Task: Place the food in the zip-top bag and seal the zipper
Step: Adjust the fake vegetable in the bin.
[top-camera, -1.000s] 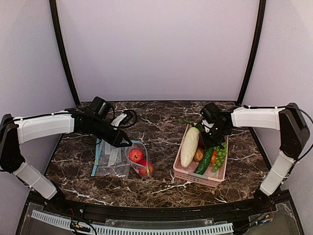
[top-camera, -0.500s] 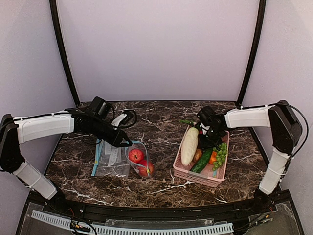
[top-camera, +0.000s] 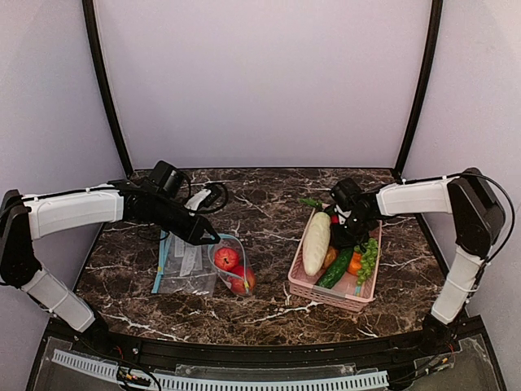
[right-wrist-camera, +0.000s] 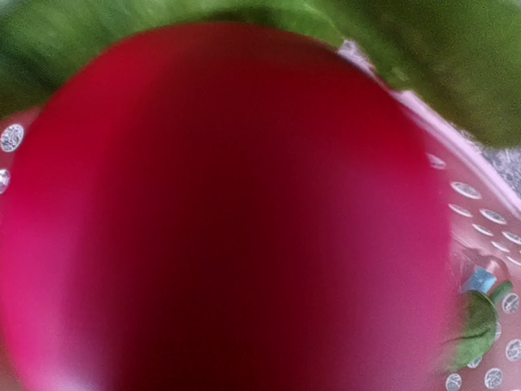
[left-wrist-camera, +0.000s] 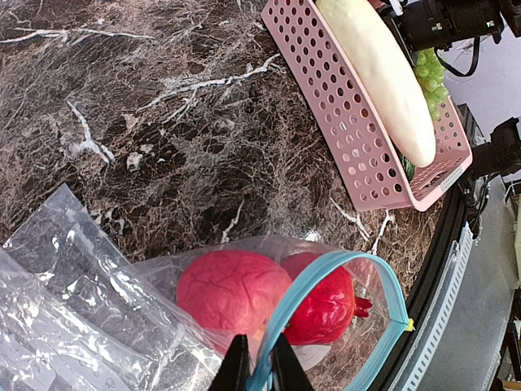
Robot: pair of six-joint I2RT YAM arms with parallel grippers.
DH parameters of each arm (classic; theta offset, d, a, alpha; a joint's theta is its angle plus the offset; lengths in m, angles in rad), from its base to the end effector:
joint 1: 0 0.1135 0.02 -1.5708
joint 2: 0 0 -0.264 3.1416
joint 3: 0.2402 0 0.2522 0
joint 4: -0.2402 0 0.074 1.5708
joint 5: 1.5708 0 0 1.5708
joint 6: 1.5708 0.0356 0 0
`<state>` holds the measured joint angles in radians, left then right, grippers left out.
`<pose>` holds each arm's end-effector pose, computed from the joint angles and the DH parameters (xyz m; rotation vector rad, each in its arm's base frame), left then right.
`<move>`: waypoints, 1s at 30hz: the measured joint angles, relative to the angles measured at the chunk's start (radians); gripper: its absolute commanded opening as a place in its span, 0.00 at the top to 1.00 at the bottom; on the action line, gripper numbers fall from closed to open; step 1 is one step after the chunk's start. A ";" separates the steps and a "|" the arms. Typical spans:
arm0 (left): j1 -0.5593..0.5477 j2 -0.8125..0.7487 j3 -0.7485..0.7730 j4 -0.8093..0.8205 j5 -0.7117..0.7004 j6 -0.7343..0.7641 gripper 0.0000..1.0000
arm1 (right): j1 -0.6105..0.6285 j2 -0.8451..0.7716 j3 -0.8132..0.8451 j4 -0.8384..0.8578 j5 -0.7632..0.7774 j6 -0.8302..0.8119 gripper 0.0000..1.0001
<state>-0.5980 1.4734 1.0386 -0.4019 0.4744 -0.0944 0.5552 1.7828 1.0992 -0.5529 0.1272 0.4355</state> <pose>0.2492 -0.1894 0.2490 0.8362 2.3306 -0.8823 0.2907 0.1750 0.1601 -0.1368 2.7838 0.0674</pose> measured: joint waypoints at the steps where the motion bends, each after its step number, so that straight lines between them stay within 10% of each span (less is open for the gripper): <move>1: 0.000 0.000 0.000 0.000 0.000 0.000 0.90 | 0.000 -0.008 -0.003 0.000 0.000 0.007 0.95; 30: 0.000 0.000 0.000 -0.001 -0.001 0.000 0.90 | 0.009 -0.439 -0.092 -0.138 -0.013 0.101 0.98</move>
<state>-0.5980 1.4734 1.0389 -0.4026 0.4732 -0.0944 0.5644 1.3437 1.0073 -0.6910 0.1146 0.5369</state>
